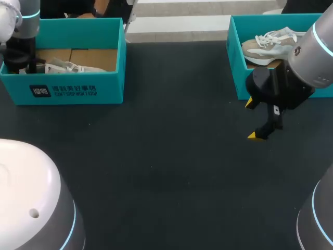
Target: Take the shoe out of the shoebox, open the shoe tongue, remove and reinsert the insole, then place the shoe into the shoebox
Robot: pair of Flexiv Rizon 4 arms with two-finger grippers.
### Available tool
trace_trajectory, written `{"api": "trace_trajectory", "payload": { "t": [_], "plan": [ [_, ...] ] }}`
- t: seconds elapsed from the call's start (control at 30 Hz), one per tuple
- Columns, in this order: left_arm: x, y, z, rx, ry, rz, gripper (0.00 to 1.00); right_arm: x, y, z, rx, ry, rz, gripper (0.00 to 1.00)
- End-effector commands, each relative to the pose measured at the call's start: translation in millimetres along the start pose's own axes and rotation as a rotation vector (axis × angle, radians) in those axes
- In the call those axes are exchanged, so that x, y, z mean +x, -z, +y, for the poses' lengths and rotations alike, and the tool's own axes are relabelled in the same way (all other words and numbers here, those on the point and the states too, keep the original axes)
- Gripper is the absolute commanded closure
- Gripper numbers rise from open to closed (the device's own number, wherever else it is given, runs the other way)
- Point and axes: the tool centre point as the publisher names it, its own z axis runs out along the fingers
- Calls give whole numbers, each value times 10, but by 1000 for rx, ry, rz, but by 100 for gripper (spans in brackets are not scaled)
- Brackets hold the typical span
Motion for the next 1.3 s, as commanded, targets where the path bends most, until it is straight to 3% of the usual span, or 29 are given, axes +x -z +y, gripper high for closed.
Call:
{"api": "trace_trajectory", "payload": {
  "t": [0.03, 0.6, 0.73, 0.87, 1.1, 1.3],
  "plan": [
    [51, 98, -21, -3, -4, -22, 55, -4, -15, 6, 1, 0, 0, 0],
    [89, 479, -40, -11, -56, -129, 51, -4, -15, 6, 1, 0, 0, 0],
    [105, 586, -31, -12, -64, -168, 40, -4, -15, 6, 1, 0, 0, 0],
    [160, 784, -14, -19, -72, -226, 22, -4, -15, 6, 1, 0, 0, 0],
    [353, 1227, -9, -48, -55, -331, 24, -4, -15, 6, 1, 0, 0, 0],
    [534, 1520, 6, -40, -51, -381, 11, -4, -15, 6, 1, 0, 0, 0]
  ]
}}
